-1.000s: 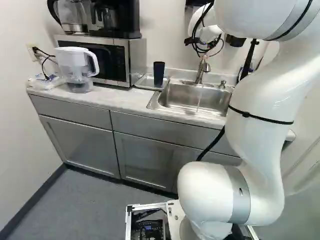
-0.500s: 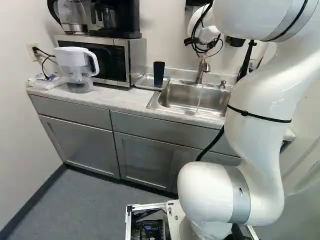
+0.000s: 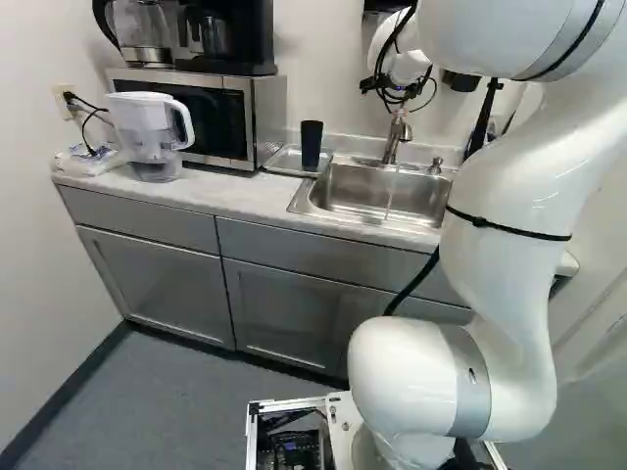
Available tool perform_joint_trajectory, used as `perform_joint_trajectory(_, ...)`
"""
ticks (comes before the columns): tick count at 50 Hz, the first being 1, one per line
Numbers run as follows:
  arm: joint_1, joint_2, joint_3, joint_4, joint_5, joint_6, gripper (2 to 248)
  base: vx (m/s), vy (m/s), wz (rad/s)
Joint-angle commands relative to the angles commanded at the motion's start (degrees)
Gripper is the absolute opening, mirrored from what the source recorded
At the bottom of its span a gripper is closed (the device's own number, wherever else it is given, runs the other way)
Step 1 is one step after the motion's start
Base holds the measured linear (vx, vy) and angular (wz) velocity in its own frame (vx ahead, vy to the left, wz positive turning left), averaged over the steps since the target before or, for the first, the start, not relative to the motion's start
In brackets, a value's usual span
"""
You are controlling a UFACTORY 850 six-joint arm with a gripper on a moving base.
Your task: Rinse the cup and place it in the tray
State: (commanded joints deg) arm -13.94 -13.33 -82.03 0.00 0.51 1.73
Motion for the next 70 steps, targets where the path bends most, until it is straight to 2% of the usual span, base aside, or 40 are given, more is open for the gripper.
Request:
perform_joint_trajectory(37, 0.6, 2.7, 2.9, 0.0, -5.0, 0.0, 247, 0.000, 0.000, 0.000)
perform_joint_trajectory(51, 0.8, 3.2, 3.5, 0.0, -5.5, 0.0, 247, 0.000, 0.000, 0.000)
perform_joint_trajectory(57, 0.8, 3.2, 3.5, 0.0, -4.5, 0.0, 247, 0.000, 0.000, 0.000)
perform_joint_trajectory(70, 1.2, 3.6, 4.0, 0.0, 1.3, 0.0, 247, 0.000, 0.000, 0.000)
